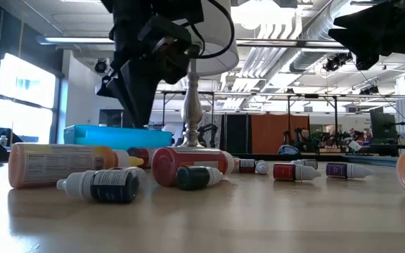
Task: Pick & Place food coloring
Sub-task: Put the large yellow food coloring bottle into the blue bin
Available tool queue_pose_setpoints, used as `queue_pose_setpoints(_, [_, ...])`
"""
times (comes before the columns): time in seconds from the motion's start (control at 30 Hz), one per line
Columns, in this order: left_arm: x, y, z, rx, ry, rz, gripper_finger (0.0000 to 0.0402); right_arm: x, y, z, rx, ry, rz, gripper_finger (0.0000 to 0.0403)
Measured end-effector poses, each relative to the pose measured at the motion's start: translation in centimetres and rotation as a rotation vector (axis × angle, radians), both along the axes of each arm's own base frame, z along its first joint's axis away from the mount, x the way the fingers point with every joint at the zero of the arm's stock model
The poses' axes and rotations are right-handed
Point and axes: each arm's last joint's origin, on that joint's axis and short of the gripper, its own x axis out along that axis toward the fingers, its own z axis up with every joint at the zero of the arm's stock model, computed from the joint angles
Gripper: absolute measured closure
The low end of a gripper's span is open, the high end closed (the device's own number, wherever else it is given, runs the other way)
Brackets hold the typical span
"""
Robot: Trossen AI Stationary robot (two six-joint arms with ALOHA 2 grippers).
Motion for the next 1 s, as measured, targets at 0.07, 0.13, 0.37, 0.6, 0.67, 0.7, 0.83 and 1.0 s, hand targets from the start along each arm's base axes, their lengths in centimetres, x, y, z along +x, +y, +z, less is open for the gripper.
queue_pose_setpoints(0.07, [-0.2,-0.4,-0.1,-0.018,0.020,-0.016,0.0328,0.0,0.0,0.0,0.000,0.000,-0.001,0.0258])
queue_pose_setpoints(0.13, [-0.3,-0.8,-0.1,-0.021,0.019,-0.033,0.0310,0.0,0.0,0.0,0.000,0.000,0.000,0.0258])
queue_pose_setpoints(0.37, [-0.3,-1.7,-0.1,0.001,0.008,-0.021,0.0260,0.0,0.0,0.0,0.000,0.000,0.000,0.0258])
queue_pose_setpoints(0.6, [-0.6,-3.8,-0.8,0.028,0.024,-0.074,0.0252,0.0,0.0,0.0,0.001,0.000,0.000,0.0258])
queue_pose_setpoints(0.67, [-0.3,-4.3,-1.0,0.019,0.016,-0.053,0.0252,0.0,0.0,0.0,0.003,0.000,0.001,0.0258])
queue_pose_setpoints(0.7, [-0.2,-4.5,-1.2,0.016,0.022,-0.044,0.0252,0.0,0.0,0.0,0.002,0.000,0.001,0.0258])
queue_pose_setpoints(0.83, [0.0,-5.0,-2.3,0.020,0.049,-0.027,0.0252,0.0,0.0,0.0,0.002,0.000,0.001,0.0258])
queue_pose_setpoints(1.0, [0.2,-5.0,-3.6,0.024,0.105,-0.023,0.0252,0.0,0.0,0.0,0.002,0.004,-0.001,0.0258])
